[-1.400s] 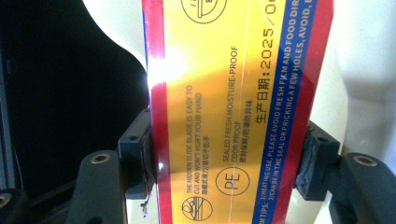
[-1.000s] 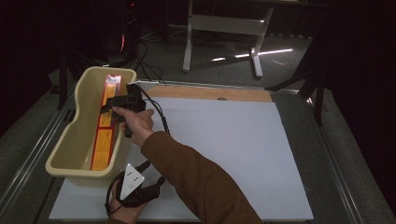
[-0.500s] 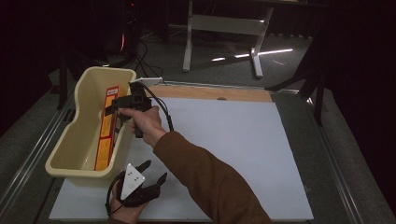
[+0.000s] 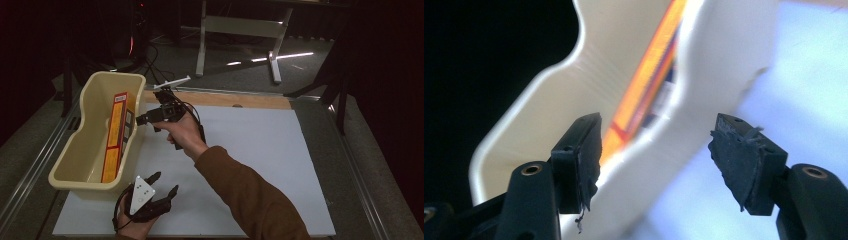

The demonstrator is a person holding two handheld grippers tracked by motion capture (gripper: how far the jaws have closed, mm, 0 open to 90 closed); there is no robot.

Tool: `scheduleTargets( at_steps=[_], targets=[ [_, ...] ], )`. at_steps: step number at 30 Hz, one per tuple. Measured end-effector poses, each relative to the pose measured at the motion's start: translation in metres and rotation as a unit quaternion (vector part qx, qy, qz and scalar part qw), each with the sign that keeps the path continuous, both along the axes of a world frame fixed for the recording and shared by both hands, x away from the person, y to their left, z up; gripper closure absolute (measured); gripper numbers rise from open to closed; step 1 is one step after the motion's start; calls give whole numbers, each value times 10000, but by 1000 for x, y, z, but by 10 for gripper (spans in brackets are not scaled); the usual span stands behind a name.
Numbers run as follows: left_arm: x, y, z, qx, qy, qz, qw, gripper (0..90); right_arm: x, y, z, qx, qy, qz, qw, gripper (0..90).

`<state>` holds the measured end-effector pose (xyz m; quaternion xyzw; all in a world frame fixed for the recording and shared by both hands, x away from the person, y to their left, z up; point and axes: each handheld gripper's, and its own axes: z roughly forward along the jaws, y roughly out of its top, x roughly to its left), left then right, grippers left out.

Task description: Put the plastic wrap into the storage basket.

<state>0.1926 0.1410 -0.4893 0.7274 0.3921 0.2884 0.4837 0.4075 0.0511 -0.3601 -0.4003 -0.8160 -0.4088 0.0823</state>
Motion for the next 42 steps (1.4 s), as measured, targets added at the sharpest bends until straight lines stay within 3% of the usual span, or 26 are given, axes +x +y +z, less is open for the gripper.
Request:
scheduleTargets(
  at_steps=[6, 10, 18, 24, 26, 28, 31, 34, 39, 42],
  targets=[
    [0, 0, 0, 24, -17, 21, 10000, 322, -13, -28, -5, -313, -629, 220, 9973, 352],
    [0, -1, 0, 63, -4, 10, 10000, 321, -23, -46, -11, -468, -972, 193, 9940, 355],
    [0, 0, 0, 72, -11, 37, 10000, 321, -43, -81, -25, -524, -1425, 167, 9883, 354],
    [1, 1, 0, 75, 22, 76, 9999, 321, -61, -118, -38, -541, -1713, 129, 9837, 346],
    [1, 1, 0, 81, 27, 74, 9999, 321, -69, -132, -44, -562, -1917, 81, 9798, 345],
    [2, 1, 0, 92, 32, 83, 9999, 321, -79, -149, -51, -557, -2231, 25, 9732, 339],
    [3, 1, -1, 80, 37, 98, 9999, 321, -93, -174, -66, -495, -2458, -149, 9679, 335],
    [3, 1, -1, 93, 42, 104, 9999, 321, -102, -196, -80, -659, -2584, -162, 9637, 316],
    [4, 2, -1, 100, 59, 144, 9998, 321, -113, -228, -98, -630, -2564, -333, 9639, 296],
    [5, 2, -1, 101, 72, 163, 9998, 321, -120, -245, -108, -555, -2609, -491, 9625, 292]
  ],
)
